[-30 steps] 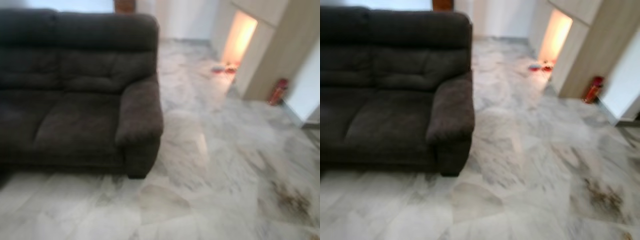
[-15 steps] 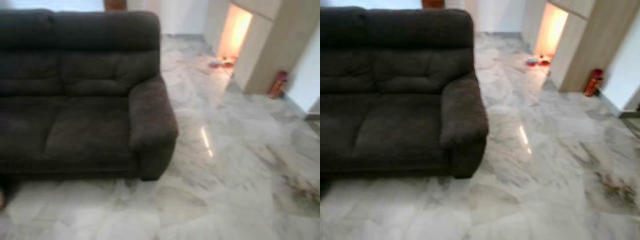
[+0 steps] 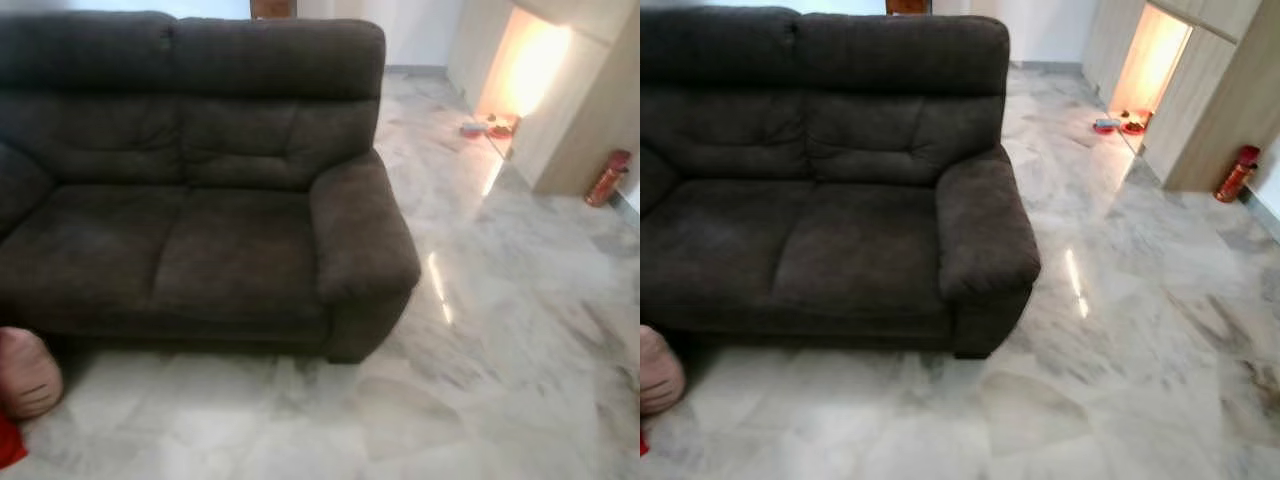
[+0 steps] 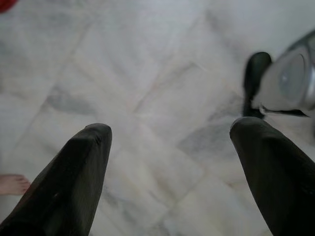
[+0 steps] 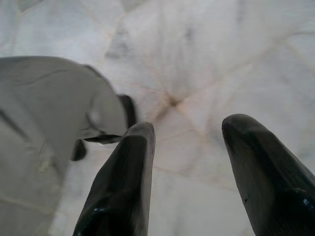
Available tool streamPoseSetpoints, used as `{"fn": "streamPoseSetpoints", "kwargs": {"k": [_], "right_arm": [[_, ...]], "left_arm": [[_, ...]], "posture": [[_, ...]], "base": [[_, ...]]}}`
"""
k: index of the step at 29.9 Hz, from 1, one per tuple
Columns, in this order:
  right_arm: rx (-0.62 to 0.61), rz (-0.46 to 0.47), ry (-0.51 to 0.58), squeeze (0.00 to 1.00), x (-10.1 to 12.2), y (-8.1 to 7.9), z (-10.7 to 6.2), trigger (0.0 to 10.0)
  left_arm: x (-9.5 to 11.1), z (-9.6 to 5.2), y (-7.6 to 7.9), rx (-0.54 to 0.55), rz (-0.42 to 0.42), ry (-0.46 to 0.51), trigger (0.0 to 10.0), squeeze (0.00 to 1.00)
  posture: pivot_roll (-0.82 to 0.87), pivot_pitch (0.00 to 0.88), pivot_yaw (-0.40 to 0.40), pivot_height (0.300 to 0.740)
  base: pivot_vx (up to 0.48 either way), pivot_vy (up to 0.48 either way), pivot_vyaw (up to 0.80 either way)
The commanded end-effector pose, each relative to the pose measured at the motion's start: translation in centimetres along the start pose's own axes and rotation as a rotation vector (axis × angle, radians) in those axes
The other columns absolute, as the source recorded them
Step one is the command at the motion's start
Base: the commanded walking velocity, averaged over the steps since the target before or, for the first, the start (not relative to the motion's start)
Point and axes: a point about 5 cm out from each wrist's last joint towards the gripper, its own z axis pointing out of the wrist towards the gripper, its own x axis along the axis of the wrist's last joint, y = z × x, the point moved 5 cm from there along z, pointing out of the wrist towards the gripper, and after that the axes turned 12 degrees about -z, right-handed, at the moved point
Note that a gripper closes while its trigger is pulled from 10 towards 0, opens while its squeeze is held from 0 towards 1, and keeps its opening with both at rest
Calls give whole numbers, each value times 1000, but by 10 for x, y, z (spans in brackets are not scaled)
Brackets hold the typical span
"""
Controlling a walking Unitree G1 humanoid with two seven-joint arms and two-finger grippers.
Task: Move the pillow to the sofa from floor
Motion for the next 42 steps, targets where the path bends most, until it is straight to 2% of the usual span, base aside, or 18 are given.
{"fn": "streamPoseSetpoints", "kwargs": {"k": [1, 37, 42], "right_arm": [[-11, 14, -3, 0, -1, 4, -1, 10000], [2, 13, -1, 0, -1, 2, -1, 10000], [7, -25, -1, 0, 0, 2, 0, 10000]], "left_arm": [[-13, -2, 3, -4, -12, -37, 10000, 0], [-16, -3, -1, -5, -18, -48, 10000, 0], [-16, -3, -1, -6, -17, -50, 10000, 0]], "posture": [[71, 0, -11, 740], [72, 0, -14, 740], [71, 0, -14, 740]], "base": [[0, 382, 0], [0, 356, 0], [0, 338, 90]]}}
